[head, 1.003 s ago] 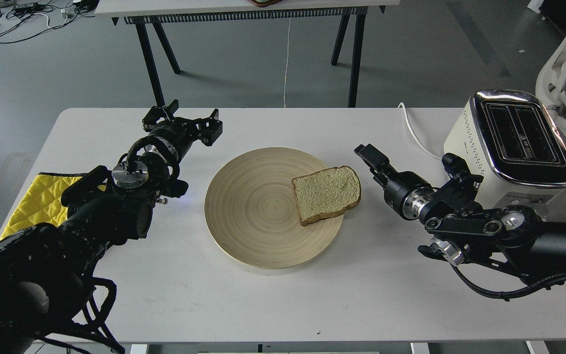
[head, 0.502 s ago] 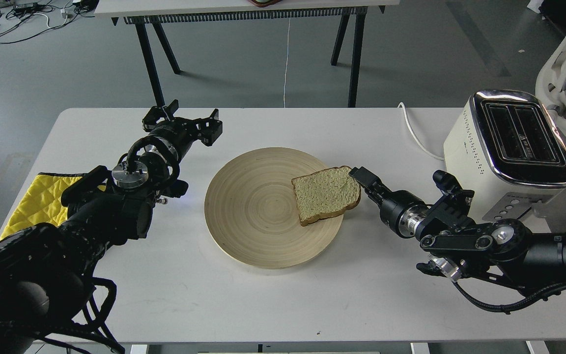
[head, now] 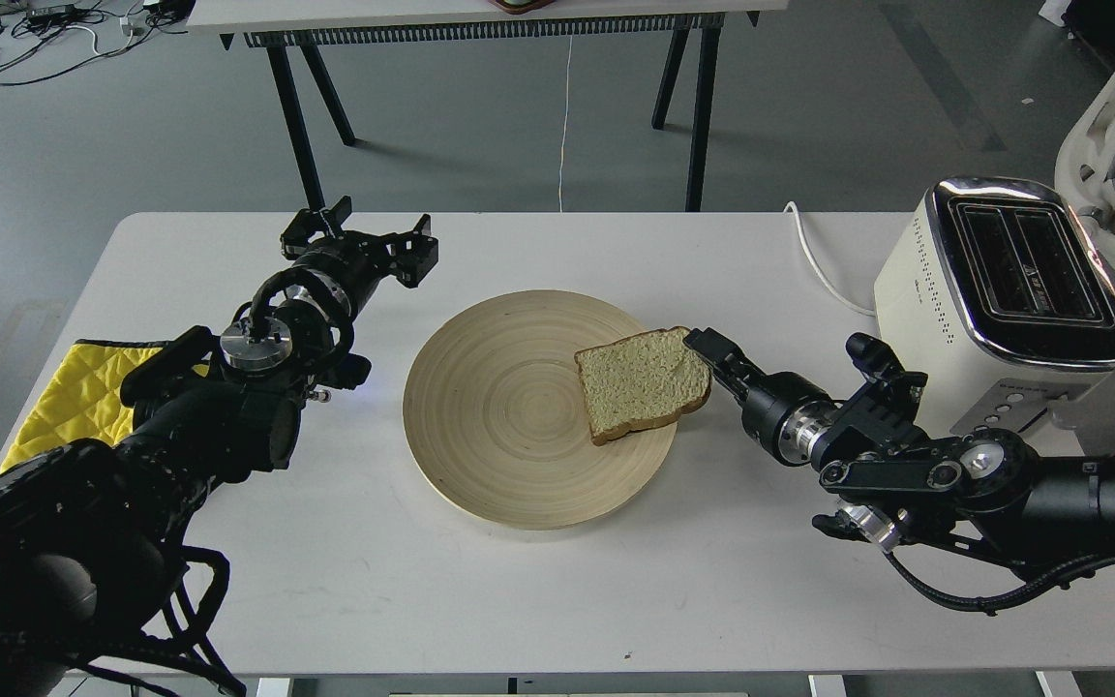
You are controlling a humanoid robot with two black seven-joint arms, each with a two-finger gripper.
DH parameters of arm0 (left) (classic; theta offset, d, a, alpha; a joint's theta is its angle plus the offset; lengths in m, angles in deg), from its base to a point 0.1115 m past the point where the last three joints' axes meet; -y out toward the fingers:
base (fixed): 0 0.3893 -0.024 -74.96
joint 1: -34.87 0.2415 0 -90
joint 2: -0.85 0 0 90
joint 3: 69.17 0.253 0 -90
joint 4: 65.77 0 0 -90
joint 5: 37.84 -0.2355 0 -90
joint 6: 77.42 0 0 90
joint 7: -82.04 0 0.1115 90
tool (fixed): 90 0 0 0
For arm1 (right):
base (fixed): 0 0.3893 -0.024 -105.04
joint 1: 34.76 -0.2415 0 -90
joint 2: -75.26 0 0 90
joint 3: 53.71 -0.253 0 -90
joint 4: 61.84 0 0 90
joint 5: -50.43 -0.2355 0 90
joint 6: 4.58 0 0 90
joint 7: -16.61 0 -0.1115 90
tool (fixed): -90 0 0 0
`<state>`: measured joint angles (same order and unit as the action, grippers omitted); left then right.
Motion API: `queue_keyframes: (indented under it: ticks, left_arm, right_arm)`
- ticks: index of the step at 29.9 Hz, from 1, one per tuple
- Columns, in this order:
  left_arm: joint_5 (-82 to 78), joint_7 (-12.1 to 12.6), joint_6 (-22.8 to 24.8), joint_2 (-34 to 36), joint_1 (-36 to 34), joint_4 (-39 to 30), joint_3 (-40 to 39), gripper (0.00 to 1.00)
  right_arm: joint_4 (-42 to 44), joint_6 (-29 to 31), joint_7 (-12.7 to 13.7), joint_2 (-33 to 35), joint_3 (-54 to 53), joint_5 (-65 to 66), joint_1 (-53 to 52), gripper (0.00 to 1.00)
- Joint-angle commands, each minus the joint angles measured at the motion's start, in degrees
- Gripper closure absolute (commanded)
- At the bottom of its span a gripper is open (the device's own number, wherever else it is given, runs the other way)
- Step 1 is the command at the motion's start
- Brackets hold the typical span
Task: Put bread in toaster with right arm
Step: 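Lower the open right gripper to the edge of the bread slice, then close the right gripper on the bread slice's edge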
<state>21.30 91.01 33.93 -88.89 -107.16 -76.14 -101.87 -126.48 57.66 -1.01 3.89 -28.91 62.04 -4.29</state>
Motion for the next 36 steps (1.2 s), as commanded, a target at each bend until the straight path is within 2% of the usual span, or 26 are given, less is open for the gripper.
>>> queue_keyframes:
  ticks: [1,5,17,25,36]
  left_arm:
    - [0.01,0.0,0.01,0.0,0.0,0.0,0.0,0.0]
    - [0.01,0.0,0.01,0.0,0.0,0.0,0.0,0.0]
    - [0.01,0.0,0.01,0.0,0.0,0.0,0.0,0.0]
    - [0.01,0.0,0.01,0.0,0.0,0.0,0.0,0.0]
    - [0.01,0.0,0.01,0.0,0.0,0.0,0.0,0.0]
  right_arm:
    - [0.03,-0.02,-0.05,-0.26,-0.02,0.0,-0.07,0.31]
    - [0.03,-0.02,-0.14,-0.97,-0.02,0.08,0.02,0.39]
    - [-0.05,-0.02,-0.14,-1.23,-0.11,0.08,0.2,0.45]
    - [-0.14,-0.02,-0.23,-1.23,-0.11,0.08,0.29,0.56]
    - [-0.23,-0.11,-0.23,-1.15,-0.19,0.0,-0.15,0.83]
